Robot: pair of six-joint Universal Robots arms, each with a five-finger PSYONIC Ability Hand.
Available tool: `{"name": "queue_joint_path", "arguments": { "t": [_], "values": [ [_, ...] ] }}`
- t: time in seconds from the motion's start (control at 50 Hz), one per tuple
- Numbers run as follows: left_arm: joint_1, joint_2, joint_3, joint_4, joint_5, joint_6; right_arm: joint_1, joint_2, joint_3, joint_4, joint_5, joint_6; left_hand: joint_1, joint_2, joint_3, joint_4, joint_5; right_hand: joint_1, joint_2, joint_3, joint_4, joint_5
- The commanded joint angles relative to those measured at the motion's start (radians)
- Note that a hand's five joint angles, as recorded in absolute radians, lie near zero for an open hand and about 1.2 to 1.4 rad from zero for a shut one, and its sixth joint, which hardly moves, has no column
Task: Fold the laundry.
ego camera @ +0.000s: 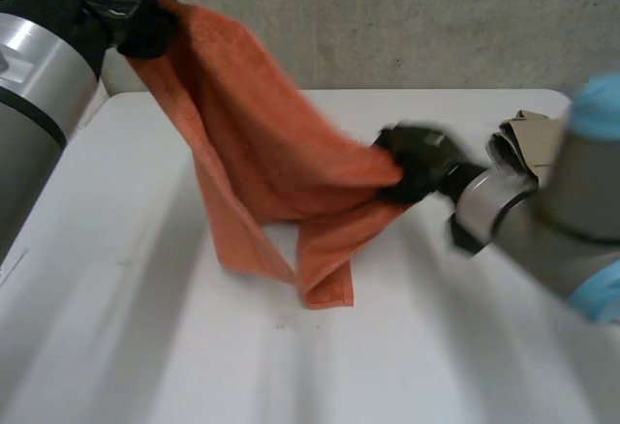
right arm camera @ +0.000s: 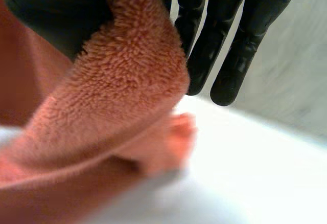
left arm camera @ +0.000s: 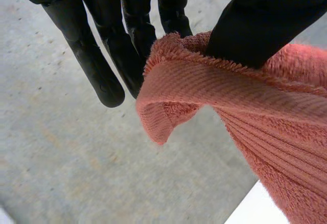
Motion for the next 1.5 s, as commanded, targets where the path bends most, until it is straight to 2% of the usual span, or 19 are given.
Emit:
{"name": "queue_joint_path", "arguments": {
  "t": [0.02, 0.14, 0.26, 0.34, 0.42, 0.44, 0.56, 0.6, 0.68, 0.74, 0.88, 1.14, 1.28, 1.32, 1.34, 1.36, 1.38, 1.44, 1.5],
  "values": [
    [0.093, 0.022, -0.052, -0.03, -0.003, 0.005, -0.103, -0.217, -0.175, 0.312, 0.022, -0.653, 0.267, 0.197, 0.205, 0.194, 0.247, 0.406, 0.224, 0.216, 0.213, 0.23],
    [0.129, 0.006, -0.117, -0.063, 0.003, 0.008, -0.105, -0.199, -0.322, 0.553, 0.015, -0.764, 0.267, 0.197, 0.205, 0.194, 0.247, 0.406, 0.224, 0.216, 0.213, 0.23],
    [0.12, -0.113, -0.187, -0.066, 0.003, 0.034, -0.045, -0.097, -0.351, 0.647, 0.039, -0.919, 0.267, 0.197, 0.205, 0.194, 0.247, 0.406, 0.224, 0.216, 0.213, 0.23],
    [0.113, -0.248, -0.18, -0.058, -0.001, 0.075, -0.005, 0.016, -0.358, 0.676, 0.084, -1.052, 0.267, 0.197, 0.205, 0.194, 0.247, 0.406, 0.224, 0.216, 0.213, 0.23],
    [0.102, -0.398, -0.091, -0.04, -0.006, 0.091, 0.0, 0.14, -0.408, 0.649, 0.185, -1.101, 0.267, 0.197, 0.205, 0.194, 0.247, 0.406, 0.224, 0.216, 0.213, 0.23],
    [0.099, -0.426, -0.057, -0.034, -0.009, 0.091, 0.007, 0.198, -0.466, 0.601, 0.234, -1.103, 0.267, 0.197, 0.205, 0.194, 0.247, 0.406, 0.224, 0.216, 0.213, 0.23],
    [0.071, -0.535, 0.228, 0.113, -0.029, 0.082, 0.03, 0.303, -0.692, 0.313, 0.325, -1.106, 0.267, 0.197, 0.205, 0.194, 0.247, 0.406, 0.224, 0.216, 0.213, 0.23],
    [0.07, -0.534, 0.287, 0.204, -0.037, 0.086, 0.033, 0.305, -0.77, 0.155, 0.328, -1.104, 0.267, 0.197, 0.205, 0.194, 0.247, 0.406, 0.224, 0.216, 0.213, 0.23],
    [0.077, -0.5, 0.35, 0.554, -0.067, 0.085, 0.033, 0.292, -0.851, -0.108, 0.309, -1.103, 0.267, 0.197, 0.205, 0.194, 0.247, 0.406, 0.224, 0.216, 0.213, 0.23],
    [0.073, -0.457, 0.354, 0.684, -0.09, 0.083, 0.035, 0.271, -0.858, -0.23, 0.291, -1.103, 0.267, 0.197, 0.205, 0.194, 0.247, 0.406, 0.224, 0.216, 0.213, 0.23],
    [0.06, -0.432, 0.262, 0.68, -0.133, 0.054, 0.06, 0.185, -0.749, -0.202, 0.233, -1.1, 0.267, 0.197, 0.205, 0.194, 0.247, 0.406, 0.224, 0.216, 0.213, 0.23],
    [0.065, -0.42, -0.216, 0.606, -0.109, 0.051, 0.107, 0.142, -0.26, 0.191, 0.213, -1.094, 0.267, 0.197, 0.205, 0.194, 0.247, 0.406, 0.224, 0.216, 0.213, 0.23],
    [0.062, -0.406, -0.347, 0.582, -0.098, 0.054, 0.164, 0.162, -0.06, 0.175, 0.202, -0.965, 0.267, 0.197, 0.205, 0.194, 0.247, 0.406, 0.224, 0.216, 0.213, 0.23],
    [0.065, -0.386, -0.368, 0.571, -0.098, 0.054, 0.165, 0.16, -0.051, 0.162, 0.199, -0.902, 0.267, 0.197, 0.205, 0.194, 0.247, 0.168, -0.014, -0.022, -0.024, -0.008],
    [0.067, -0.379, -0.374, 0.566, -0.098, 0.054, 0.161, 0.157, -0.049, 0.158, 0.199, -0.872, 0.267, 0.197, 0.205, 0.194, 0.247, -0.069, -0.251, -0.259, -0.262, -0.245],
    [0.068, -0.371, -0.38, 0.56, -0.098, 0.054, 0.158, 0.153, -0.045, 0.15, 0.196, -0.811, 0.267, 0.197, 0.205, 0.194, 0.247, -0.479, -0.66, -0.669, -0.671, -0.654],
    [0.071, -0.353, -0.388, 0.549, -0.097, 0.052, 0.156, 0.151, -0.045, 0.147, 0.194, -0.783, 0.267, 0.197, 0.205, 0.194, 0.247, -0.605, -0.786, -0.795, -0.797, -0.78],
    [0.083, -0.317, -0.402, 0.528, -0.097, 0.052, 0.152, 0.115, -0.051, 0.13, 0.179, -0.685, 0.267, 0.197, 0.205, 0.194, 0.247, -0.784, -0.966, -0.974, -0.977, -0.96],
    [0.106, -0.261, -0.43, 0.494, -0.095, 0.049, 0.132, 0.044, -0.055, 0.118, 0.162, -0.625, 0.267, 0.197, 0.205, 0.194, 0.247, -0.816, -0.998, -1.006, -1.008, -0.991]
  ]
}}
